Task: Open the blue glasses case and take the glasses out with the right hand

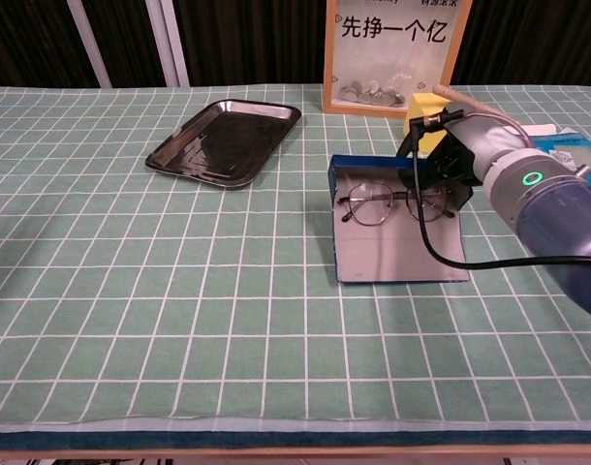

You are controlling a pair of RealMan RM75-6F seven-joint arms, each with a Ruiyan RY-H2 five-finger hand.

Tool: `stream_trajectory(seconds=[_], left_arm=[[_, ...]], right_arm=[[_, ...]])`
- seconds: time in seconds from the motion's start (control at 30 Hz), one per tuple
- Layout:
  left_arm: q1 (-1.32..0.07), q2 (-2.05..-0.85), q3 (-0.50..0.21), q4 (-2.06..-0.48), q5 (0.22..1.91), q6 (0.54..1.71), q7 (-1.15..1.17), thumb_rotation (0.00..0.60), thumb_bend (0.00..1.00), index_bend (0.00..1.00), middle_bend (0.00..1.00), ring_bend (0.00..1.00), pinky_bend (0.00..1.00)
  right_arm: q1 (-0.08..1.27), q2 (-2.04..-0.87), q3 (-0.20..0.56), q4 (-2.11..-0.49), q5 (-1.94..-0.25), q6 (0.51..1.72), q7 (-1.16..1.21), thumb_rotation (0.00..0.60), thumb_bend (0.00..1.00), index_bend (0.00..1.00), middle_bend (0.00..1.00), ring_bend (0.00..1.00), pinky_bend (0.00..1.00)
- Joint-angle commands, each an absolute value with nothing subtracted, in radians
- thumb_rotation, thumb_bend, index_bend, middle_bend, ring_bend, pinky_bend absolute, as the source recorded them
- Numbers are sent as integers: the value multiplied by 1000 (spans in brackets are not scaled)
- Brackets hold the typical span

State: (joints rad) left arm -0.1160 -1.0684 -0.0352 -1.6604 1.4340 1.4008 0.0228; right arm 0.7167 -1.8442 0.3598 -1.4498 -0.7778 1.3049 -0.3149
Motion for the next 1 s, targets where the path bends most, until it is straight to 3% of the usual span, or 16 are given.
stream_trajectory(seconds=[0.03,1.0], left_arm=[[-116,-1069,-35,-1661,1434,1401,23,600,69,0,0,0,0],[-116,-1068,-35,-1663,1436,1402,23,600,69,0,0,0,0]], right_arm=[[710,-1851,361,-1439,-792,1305,-305,600,516,751,985,985,1000],[713,-1877,419,-1394,-799,1255,-376,600,515,751,985,985,1000]])
